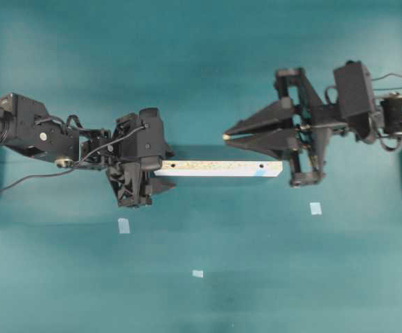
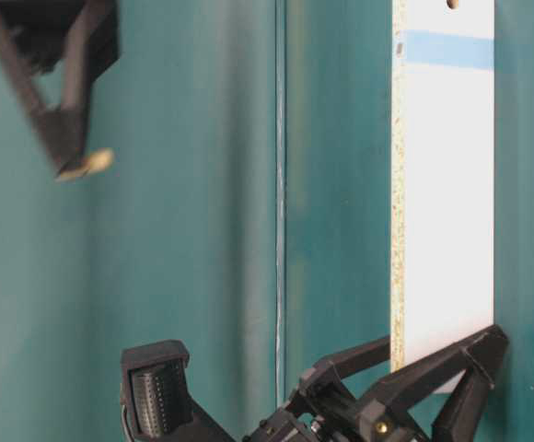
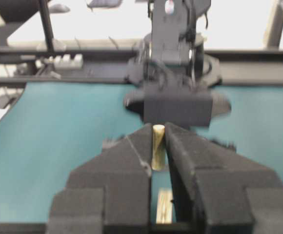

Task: Insert the rod into the hole on the wooden board.
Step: 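Carry the rod with right gripper toward the board's right end, then align the rod tip with the hole at the board's right end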

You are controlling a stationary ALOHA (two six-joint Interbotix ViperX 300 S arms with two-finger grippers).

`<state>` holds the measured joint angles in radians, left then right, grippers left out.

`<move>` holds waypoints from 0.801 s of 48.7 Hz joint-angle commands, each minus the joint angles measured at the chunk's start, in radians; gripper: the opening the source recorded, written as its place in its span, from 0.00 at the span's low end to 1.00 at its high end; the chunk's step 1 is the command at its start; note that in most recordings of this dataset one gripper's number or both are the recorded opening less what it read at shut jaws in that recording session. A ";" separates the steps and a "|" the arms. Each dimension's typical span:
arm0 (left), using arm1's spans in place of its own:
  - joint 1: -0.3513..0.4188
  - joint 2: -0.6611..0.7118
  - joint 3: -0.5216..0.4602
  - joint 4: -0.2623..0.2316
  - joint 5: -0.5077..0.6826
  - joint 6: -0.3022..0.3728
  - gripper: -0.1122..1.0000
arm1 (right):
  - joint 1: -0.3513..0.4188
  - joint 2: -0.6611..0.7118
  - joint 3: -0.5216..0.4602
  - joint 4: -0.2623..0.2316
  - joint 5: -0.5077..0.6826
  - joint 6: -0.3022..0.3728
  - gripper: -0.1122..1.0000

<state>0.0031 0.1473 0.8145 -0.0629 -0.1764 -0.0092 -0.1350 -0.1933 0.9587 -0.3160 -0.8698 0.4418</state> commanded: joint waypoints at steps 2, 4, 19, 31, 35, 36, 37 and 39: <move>0.003 -0.020 -0.006 0.003 -0.011 0.006 0.80 | -0.002 -0.048 0.051 0.037 -0.008 -0.008 0.19; 0.003 -0.021 -0.008 0.003 -0.012 0.008 0.77 | 0.000 -0.061 0.080 0.057 -0.008 -0.014 0.19; 0.003 -0.021 -0.006 0.002 -0.017 0.035 0.51 | 0.000 -0.135 0.187 0.150 -0.009 -0.071 0.19; 0.003 -0.021 -0.006 0.003 -0.015 0.035 0.39 | 0.000 -0.144 0.213 0.167 -0.008 -0.081 0.19; 0.002 -0.021 -0.006 0.003 -0.015 0.034 0.39 | 0.000 -0.144 0.213 0.167 -0.008 -0.081 0.19; 0.002 -0.021 -0.006 0.002 -0.015 0.034 0.39 | 0.000 -0.143 0.213 0.167 -0.008 -0.081 0.19; 0.002 -0.021 -0.006 0.003 -0.015 0.032 0.39 | 0.000 -0.143 0.213 0.167 -0.008 -0.081 0.19; 0.000 -0.021 -0.006 0.002 -0.015 0.032 0.39 | 0.000 -0.143 0.215 0.167 -0.008 -0.081 0.19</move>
<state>0.0031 0.1473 0.8145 -0.0629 -0.1825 0.0199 -0.1350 -0.3252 1.1781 -0.1503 -0.8698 0.3620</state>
